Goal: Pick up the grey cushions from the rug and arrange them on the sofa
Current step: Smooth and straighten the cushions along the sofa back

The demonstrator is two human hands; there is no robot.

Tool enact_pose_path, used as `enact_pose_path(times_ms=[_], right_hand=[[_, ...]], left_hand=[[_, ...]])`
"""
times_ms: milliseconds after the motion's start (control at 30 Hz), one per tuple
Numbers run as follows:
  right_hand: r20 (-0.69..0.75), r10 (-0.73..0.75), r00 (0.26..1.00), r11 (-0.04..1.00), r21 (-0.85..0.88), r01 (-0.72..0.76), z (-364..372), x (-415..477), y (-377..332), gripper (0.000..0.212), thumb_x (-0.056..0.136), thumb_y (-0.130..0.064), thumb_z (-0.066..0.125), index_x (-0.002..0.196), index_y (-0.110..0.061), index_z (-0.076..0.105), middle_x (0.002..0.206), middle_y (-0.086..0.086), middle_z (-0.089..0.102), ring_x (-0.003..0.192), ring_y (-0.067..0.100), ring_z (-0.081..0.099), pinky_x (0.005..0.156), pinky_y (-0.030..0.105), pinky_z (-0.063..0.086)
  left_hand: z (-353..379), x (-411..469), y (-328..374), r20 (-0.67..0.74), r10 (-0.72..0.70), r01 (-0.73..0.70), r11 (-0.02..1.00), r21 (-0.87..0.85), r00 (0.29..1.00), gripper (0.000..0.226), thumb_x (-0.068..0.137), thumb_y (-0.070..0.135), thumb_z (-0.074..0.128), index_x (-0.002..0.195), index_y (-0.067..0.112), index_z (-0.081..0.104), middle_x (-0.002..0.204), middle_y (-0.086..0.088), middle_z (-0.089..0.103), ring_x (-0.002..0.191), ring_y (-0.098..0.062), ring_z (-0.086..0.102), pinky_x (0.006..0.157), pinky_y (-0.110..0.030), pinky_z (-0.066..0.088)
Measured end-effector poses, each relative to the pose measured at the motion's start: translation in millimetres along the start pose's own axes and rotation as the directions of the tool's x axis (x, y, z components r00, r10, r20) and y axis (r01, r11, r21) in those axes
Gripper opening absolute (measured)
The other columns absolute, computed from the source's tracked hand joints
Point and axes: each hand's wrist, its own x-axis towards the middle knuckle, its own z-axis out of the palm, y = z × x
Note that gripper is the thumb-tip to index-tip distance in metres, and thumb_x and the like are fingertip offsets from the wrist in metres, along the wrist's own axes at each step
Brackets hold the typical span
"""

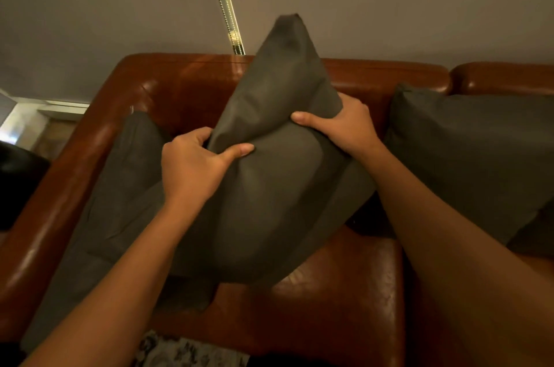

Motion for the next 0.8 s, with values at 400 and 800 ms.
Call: enact_pose_path(times_ms=[400,800], right_hand=[[0.031,-0.166,0.986,0.861,-0.483,0.16,21.7,38.7,-65.8,0.061,0.055,-0.078,0.07,0.077,-0.023,0.056,0.086,0.003,0.068,0.09,0.023,0.065,0.065,0.031,0.043],[0.219,-0.071,0.973,0.582,-0.783,0.219,64.2,40.5,-13.7,0.081,0.066,-0.076,0.063,0.123,-0.018,0.06,0.113,0.013,0.065,0.108,0.031,0.059,0.087,0.037,0.046]], left_hand=[[22.8,39.5,-53.6,0.091,-0.257,0.272,0.9,-0.341,0.962,0.041,0.065,0.034,0.083,0.097,0.022,0.061,0.089,0.008,0.066,0.088,-0.012,0.064,0.08,-0.032,0.053],[115.2,14.9,-120.1,0.467,-0.308,0.455,0.857,-0.242,0.829,0.052,0.082,0.027,0.071,0.128,0.012,0.051,0.127,-0.01,0.06,0.116,-0.023,0.057,0.1,-0.033,0.045]])
